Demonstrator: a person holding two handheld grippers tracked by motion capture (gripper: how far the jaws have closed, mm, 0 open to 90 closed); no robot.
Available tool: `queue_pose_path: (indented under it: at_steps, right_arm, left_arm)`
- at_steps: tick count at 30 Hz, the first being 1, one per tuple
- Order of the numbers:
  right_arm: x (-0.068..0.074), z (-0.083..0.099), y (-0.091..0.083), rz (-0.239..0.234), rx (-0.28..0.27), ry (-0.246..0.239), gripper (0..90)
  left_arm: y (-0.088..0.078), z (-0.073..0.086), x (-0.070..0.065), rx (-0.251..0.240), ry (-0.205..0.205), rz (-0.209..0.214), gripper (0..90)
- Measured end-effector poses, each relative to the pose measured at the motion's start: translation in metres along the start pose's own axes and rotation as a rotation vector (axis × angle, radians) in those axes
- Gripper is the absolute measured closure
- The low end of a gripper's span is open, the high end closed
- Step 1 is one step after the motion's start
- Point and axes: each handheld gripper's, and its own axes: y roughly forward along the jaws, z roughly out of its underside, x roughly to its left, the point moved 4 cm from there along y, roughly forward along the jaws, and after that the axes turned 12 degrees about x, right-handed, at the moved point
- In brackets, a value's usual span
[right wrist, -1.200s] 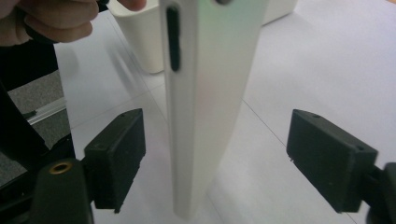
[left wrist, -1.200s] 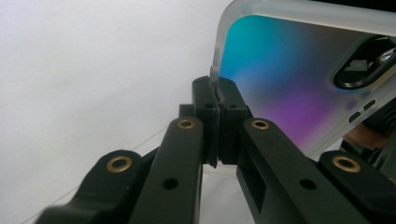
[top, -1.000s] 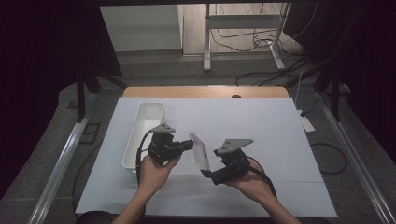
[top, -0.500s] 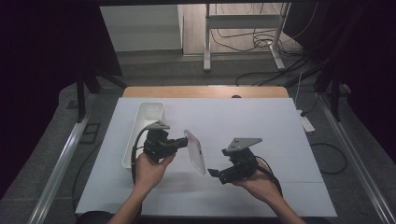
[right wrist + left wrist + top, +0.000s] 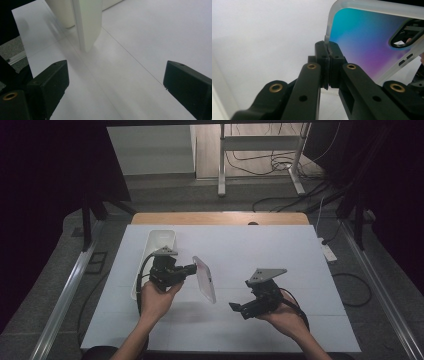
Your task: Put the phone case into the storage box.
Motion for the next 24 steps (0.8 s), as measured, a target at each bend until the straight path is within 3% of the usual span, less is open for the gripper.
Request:
queue_pose_path:
  at_steps: [8, 24]
  right_arm:
    - [-0.009, 0.012, -0.008, 0.016, 0.017, 0.041, 1.4]
    - [-0.022, 0.036, -0.027, 0.08, 0.033, 0.079, 0.0]
  left_arm:
    - [-0.005, -0.002, 0.006, 0.002, 0.001, -0.017, 88.3]
    - [-0.016, -0.01, 0.019, 0.0, -0.005, -0.056, 88.3]
